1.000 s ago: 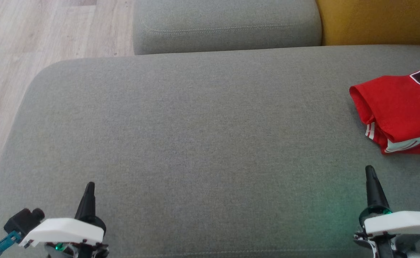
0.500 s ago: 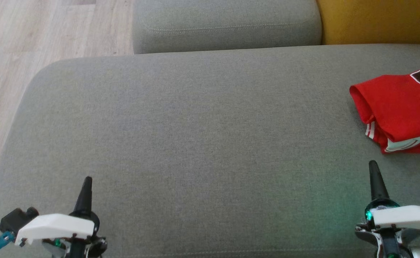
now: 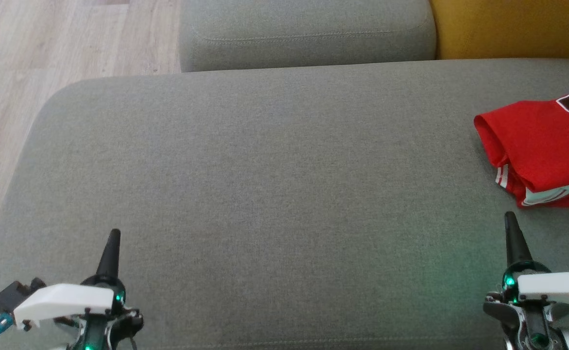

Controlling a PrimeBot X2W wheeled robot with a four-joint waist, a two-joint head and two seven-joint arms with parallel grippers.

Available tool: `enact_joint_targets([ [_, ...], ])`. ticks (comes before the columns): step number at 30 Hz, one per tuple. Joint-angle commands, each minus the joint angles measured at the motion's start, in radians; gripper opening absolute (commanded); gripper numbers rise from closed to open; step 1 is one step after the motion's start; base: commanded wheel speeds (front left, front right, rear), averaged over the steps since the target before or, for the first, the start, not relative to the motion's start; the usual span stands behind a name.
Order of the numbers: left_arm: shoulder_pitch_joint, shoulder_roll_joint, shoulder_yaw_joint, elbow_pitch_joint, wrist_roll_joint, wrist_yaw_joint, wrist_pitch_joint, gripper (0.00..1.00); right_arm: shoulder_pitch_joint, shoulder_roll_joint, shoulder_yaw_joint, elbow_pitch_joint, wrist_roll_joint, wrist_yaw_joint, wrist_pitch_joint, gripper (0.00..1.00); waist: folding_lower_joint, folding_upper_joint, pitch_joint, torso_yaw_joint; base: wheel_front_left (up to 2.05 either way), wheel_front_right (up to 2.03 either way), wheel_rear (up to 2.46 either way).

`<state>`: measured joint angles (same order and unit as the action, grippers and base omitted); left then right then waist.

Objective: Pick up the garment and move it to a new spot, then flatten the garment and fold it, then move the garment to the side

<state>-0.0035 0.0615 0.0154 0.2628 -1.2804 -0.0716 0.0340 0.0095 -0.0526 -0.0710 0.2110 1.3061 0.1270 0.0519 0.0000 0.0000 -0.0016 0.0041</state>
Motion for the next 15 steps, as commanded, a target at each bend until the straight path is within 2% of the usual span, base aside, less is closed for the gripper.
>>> enact_joint_targets([
  [1,-0.06,0.007,0.038,-0.028,-0.03,-0.014,0.011,0.0,-0.055,-0.023,0.012,-0.024,0.034,0.003,0.005,0.0,0.0,0.0,0.0,0.0,0.0,0.0,0.0],
  [15,-0.083,-0.002,0.069,-0.022,-0.18,-0.037,0.046,0.0,-0.085,-0.023,0.002,0.004,0.185,0.003,0.019,0.0,0.0,0.0,0.003,-0.002,0.0,0.0,0.0],
])
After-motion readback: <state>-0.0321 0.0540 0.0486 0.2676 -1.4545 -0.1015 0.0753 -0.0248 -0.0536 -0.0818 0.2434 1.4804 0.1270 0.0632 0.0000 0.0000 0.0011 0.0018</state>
